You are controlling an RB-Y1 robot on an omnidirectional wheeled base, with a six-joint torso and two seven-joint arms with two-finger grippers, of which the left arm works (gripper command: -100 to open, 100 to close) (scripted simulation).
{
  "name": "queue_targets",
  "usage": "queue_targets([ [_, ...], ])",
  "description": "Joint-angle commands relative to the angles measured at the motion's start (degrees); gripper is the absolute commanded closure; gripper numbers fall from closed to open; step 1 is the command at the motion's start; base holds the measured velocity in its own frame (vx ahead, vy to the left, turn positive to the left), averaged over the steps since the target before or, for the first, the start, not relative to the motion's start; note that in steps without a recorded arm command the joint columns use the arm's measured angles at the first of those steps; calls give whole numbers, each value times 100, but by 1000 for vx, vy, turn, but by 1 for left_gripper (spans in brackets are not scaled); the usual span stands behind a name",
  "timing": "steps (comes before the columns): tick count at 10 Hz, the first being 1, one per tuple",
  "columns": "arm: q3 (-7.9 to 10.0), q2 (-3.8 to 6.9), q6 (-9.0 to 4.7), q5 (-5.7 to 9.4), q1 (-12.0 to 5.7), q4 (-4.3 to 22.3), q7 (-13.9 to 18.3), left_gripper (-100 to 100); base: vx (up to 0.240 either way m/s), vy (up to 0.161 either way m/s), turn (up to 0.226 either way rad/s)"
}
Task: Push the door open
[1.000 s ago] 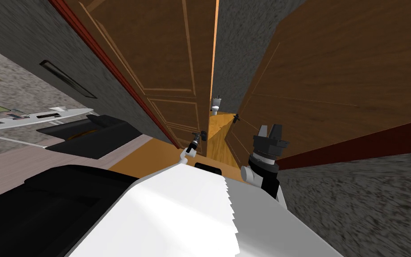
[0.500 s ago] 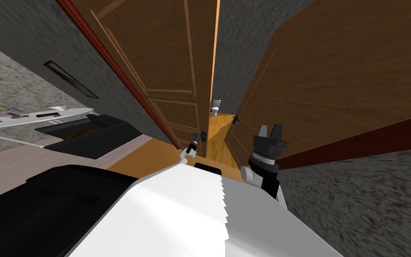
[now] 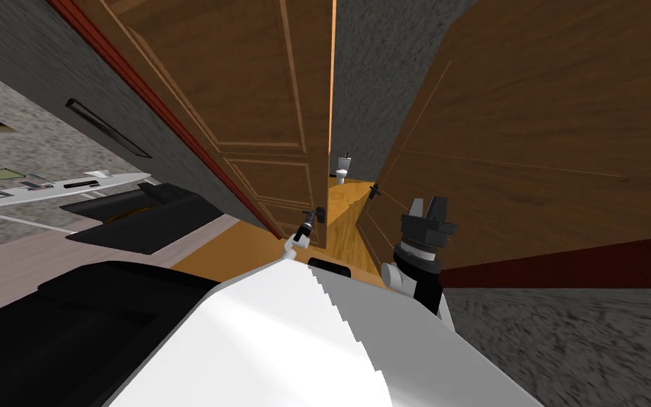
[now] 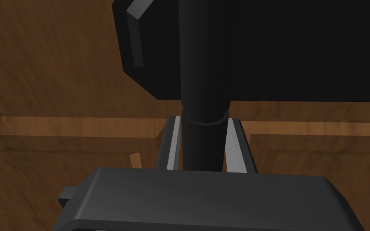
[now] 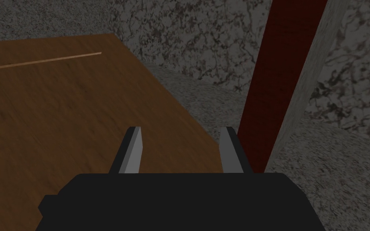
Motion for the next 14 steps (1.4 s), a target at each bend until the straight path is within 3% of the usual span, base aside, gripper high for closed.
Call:
queue_targets([
  [1,172,41,-47,21,-51,47,-24,100,207,-93,84],
  [14,1105,17,3,150,-264,277,-165,100,145,-91,74],
])
